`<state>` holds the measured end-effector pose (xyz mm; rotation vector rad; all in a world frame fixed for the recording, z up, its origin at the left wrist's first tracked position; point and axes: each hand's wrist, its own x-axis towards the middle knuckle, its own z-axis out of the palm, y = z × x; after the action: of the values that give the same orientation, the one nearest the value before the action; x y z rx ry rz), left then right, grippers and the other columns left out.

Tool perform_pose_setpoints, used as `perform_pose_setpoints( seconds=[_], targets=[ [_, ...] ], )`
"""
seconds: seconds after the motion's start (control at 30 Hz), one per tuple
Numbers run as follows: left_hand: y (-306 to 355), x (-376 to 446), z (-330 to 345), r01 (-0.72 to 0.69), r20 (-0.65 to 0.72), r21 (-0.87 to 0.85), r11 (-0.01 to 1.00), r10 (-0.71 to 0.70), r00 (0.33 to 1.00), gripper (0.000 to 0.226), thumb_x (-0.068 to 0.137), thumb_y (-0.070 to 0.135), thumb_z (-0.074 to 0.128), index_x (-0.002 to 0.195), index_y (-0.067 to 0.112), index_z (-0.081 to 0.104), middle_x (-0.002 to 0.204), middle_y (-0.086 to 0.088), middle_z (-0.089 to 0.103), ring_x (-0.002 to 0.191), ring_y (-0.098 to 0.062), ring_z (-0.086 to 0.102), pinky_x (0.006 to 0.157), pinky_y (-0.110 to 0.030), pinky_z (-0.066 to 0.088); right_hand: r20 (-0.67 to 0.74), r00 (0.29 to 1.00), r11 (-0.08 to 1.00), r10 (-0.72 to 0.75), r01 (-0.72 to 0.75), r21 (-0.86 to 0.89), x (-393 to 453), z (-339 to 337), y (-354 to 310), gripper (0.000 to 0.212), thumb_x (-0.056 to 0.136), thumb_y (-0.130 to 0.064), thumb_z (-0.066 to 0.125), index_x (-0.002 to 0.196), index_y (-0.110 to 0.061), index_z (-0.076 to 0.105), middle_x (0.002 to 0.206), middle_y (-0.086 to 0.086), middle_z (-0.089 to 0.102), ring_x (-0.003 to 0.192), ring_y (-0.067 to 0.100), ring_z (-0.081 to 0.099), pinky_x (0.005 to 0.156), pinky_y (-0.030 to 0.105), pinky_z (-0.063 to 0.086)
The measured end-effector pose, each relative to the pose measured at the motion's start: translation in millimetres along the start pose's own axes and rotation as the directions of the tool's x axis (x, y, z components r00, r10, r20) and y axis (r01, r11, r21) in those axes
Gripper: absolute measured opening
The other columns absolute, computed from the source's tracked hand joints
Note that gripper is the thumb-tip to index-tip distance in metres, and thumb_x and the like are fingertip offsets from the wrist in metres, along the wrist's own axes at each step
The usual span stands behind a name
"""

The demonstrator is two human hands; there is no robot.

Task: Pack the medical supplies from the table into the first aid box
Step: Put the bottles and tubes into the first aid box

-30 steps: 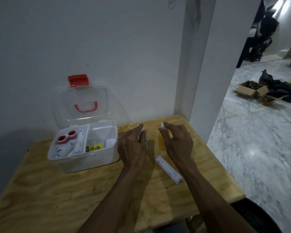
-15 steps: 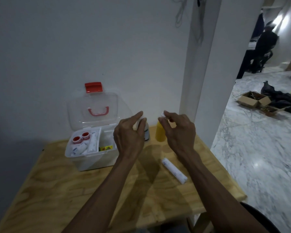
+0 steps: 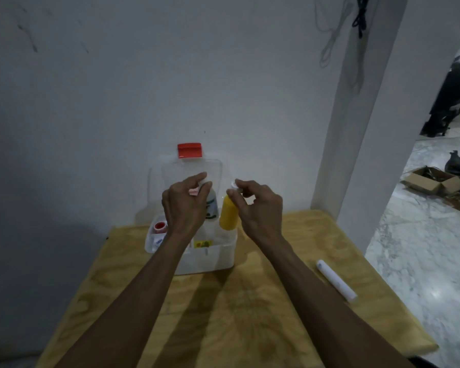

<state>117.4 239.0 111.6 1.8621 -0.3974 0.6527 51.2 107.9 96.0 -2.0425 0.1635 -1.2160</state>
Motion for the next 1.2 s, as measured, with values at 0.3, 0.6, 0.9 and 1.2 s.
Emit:
perform_pose_setpoints(
  seconds=[0.3,0.6,0.9,1.2],
  targets=[
    [-32,1,24,0.049,0.112,-0.013,0.999,-0.048,0.993,0.029,0.085,0.025,0.072,0.113,0.017,0.073,0.111,-0.002,0.074,0.102,-0.012,0.068,0.095,-0.037,0.054,0.051,0.998,0.998,0.023,-0.020,-0.064,-18,29,23,0.024,0.084,-0.031,0.074,0.105,-0.019,0.074,0.084,0.002,0.072,0.079,0.017,0.065,0.067,0.035,0.053],
    [-51,-6,36,0.054,0.226,0.037,0.998,-0.060,0.972,0.026,0.085,0.026,0.072,0.109,0.020,0.074,0.104,0.002,0.075,0.091,-0.007,0.066,0.083,-0.028,0.055,0.124,0.991,0.987,0.043,-0.022,-0.161,-29,39,40,0.024,0.086,-0.034,0.071,0.105,-0.021,0.073,0.086,0.000,0.073,0.079,0.015,0.064,0.069,0.037,0.053],
    [-64,-5,35,0.026,0.375,0.123,0.992,-0.071,0.924,0.021,0.084,0.019,0.072,0.105,0.019,0.074,0.103,-0.002,0.075,0.091,-0.014,0.069,0.077,-0.033,0.059,0.203,0.978,0.977,0.039,0.005,-0.214,-34,45,45,0.017,0.086,-0.035,0.070,0.097,-0.022,0.073,0.085,-0.002,0.073,0.079,0.016,0.065,0.075,0.042,0.052],
    [-58,-3,28,0.003,0.458,0.195,0.981,-0.094,0.884,0.027,0.089,0.011,0.067,0.116,0.013,0.071,0.120,-0.007,0.070,0.111,-0.023,0.065,0.096,-0.035,0.048,0.325,0.938,0.971,0.118,-0.040,-0.236,-33,40,48,0.022,0.085,-0.035,0.071,0.105,-0.026,0.072,0.101,-0.003,0.072,0.101,0.019,0.056,0.086,0.040,0.047]
  ],
)
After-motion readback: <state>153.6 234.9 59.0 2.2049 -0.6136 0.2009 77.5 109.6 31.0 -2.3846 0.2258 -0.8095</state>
